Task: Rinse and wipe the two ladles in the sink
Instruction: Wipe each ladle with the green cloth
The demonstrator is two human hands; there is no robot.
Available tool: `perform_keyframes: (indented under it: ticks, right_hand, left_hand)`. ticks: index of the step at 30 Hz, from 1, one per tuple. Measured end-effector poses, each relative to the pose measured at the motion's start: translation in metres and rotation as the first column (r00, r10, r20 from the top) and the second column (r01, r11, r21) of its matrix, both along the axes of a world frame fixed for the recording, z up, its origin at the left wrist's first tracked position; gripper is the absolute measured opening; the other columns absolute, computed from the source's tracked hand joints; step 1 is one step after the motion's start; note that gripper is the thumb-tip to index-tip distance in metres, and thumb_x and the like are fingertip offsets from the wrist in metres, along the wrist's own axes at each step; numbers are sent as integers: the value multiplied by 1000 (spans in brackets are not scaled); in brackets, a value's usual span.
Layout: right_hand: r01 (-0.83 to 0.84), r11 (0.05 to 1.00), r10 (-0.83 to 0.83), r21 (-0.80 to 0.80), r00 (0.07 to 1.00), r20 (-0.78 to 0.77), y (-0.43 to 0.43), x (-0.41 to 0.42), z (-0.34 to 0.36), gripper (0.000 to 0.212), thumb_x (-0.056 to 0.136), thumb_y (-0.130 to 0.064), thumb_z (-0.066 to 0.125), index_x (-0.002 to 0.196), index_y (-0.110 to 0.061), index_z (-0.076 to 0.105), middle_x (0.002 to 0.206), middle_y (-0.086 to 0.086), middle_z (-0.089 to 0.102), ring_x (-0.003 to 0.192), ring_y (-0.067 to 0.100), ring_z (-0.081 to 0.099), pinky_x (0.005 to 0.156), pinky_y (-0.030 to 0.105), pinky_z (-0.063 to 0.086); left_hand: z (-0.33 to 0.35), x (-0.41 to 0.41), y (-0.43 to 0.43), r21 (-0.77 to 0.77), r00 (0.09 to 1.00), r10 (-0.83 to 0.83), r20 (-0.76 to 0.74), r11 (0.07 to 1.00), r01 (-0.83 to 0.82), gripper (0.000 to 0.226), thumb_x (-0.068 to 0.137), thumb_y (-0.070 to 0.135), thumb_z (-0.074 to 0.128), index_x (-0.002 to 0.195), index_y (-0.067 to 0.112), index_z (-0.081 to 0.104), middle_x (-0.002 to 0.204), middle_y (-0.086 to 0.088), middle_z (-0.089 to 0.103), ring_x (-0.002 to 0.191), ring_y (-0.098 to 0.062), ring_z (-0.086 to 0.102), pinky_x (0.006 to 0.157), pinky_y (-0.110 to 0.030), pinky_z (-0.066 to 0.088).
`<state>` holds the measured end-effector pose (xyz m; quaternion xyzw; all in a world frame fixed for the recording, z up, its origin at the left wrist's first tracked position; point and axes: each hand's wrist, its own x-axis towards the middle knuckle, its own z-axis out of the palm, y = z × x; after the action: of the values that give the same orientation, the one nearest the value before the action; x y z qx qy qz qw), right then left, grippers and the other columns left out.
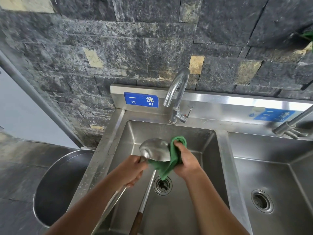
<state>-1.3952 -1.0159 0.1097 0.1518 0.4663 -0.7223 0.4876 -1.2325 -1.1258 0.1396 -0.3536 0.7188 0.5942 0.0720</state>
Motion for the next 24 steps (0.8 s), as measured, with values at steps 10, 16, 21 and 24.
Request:
perform_keyframes:
  ticks: [10, 16, 21, 24]
  right_hand:
    - [-362, 932, 362, 6, 932, 7, 27, -15, -18, 34, 67, -27, 73, 95, -8, 75, 88, 14, 75, 74, 28, 73, 78, 41, 53]
    - [-515, 854, 505, -75, 855, -116, 27, -21, -23, 72, 17, -30, 98, 84, -9, 82, 89, 12, 77, 79, 24, 75, 76, 37, 55]
    - [-390, 921, 390, 5, 921, 25, 24, -4, -32, 72, 49, -41, 91, 109, -6, 70, 100, 17, 73, 84, 32, 72, 75, 40, 57]
    - [-264, 964, 266, -28, 955, 132, 20, 8, -26, 60, 61, -39, 84, 109, -6, 70, 94, 18, 73, 75, 33, 72, 64, 42, 60]
  left_hand:
    - [-13, 4, -6, -365, 904, -356, 236, 830, 422, 36, 95, 31, 59, 65, 15, 47, 53, 6, 41, 41, -2, 33, 44, -16, 29]
    - [1, -3, -9, -356, 816, -469, 338, 739, 572, 32, 94, 27, 62, 65, 15, 52, 58, 6, 45, 51, -7, 42, 56, -23, 38]
    - [4, -10, -24, -416, 847, -398, 351, 744, 522, 31, 89, 24, 58, 63, 13, 48, 59, -3, 48, 57, -19, 47, 57, -33, 38]
    - [11, -16, -24, -433, 877, -315, 362, 776, 458, 31, 90, 17, 54, 61, 14, 44, 56, 1, 44, 51, -13, 42, 50, -25, 32]
